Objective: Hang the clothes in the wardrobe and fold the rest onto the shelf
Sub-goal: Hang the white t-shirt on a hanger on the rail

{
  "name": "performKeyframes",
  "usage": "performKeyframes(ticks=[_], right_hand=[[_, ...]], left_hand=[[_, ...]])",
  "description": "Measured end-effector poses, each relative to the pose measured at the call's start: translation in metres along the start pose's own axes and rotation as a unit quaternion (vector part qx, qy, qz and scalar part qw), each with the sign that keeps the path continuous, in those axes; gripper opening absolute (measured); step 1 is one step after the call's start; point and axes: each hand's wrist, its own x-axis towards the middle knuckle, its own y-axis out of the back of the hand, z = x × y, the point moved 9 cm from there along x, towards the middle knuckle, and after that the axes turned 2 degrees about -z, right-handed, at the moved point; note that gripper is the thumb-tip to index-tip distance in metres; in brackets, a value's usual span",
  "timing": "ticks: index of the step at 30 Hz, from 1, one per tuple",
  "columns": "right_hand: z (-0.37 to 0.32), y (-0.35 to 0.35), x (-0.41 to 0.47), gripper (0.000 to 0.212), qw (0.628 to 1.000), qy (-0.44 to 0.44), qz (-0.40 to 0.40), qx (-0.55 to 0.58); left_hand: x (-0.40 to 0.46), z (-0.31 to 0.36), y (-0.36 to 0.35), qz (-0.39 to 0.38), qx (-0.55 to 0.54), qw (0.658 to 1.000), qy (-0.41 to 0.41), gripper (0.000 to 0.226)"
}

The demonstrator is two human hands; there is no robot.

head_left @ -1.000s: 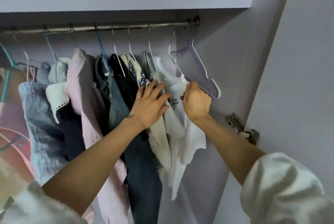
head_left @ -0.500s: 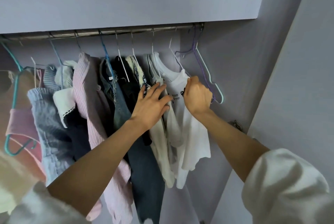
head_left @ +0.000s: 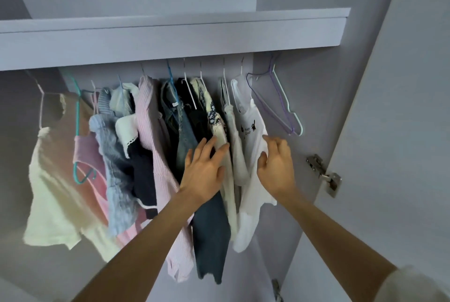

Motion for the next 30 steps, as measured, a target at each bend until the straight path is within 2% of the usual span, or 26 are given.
performKeyframes(ticks=[3, 7, 11, 16, 20, 21, 26, 27, 30], right_hand=[[-0.013, -0.022, -0.039, 0.034, 0.995, -0.008, -0.102, 0.017], [-0.048, -0.049, -0.087, 0.024, 0.972, 0.036, -0.229, 0.042], [-0.087, -0.063, -0.114, 0.026, 0.951, 0.089, -0.287, 0.072], [-0.166, -0.093, -0.166, 0.027, 0.897, 0.179, -0.378, 0.143], [-0.229, -0.117, -0.257, 0.031, 0.813, 0.268, -0.481, 0.187], [-0.236, -0.118, -0.269, 0.032, 0.803, 0.28, -0.49, 0.191], [-0.314, -0.095, -0.428, 0.032, 0.66, 0.415, -0.584, 0.226], [-0.33, -0.081, -0.469, 0.031, 0.622, 0.447, -0.6, 0.232], [-0.357, -0.046, -0.564, 0.03, 0.538, 0.508, -0.628, 0.24]], left_hand=[[-0.042, -0.015, -0.003, -0.017, -0.032, 0.998, 0.041, 0.054], [-0.099, -0.042, 0.004, -0.047, -0.062, 0.99, 0.118, 0.05], [-0.153, -0.065, 0.021, -0.034, -0.074, 0.982, 0.172, 0.041], [-0.273, -0.101, 0.051, 0.01, -0.054, 0.947, 0.318, 0.042], [-0.407, -0.101, 0.077, 0.059, -0.024, 0.879, 0.472, 0.042], [-0.424, -0.098, 0.08, 0.065, -0.015, 0.868, 0.492, 0.042], [-0.614, -0.035, 0.124, 0.123, 0.055, 0.74, 0.659, 0.041], [-0.659, -0.011, 0.134, 0.138, 0.072, 0.703, 0.694, 0.041], [-0.752, 0.058, 0.154, 0.166, 0.107, 0.616, 0.763, 0.04]])
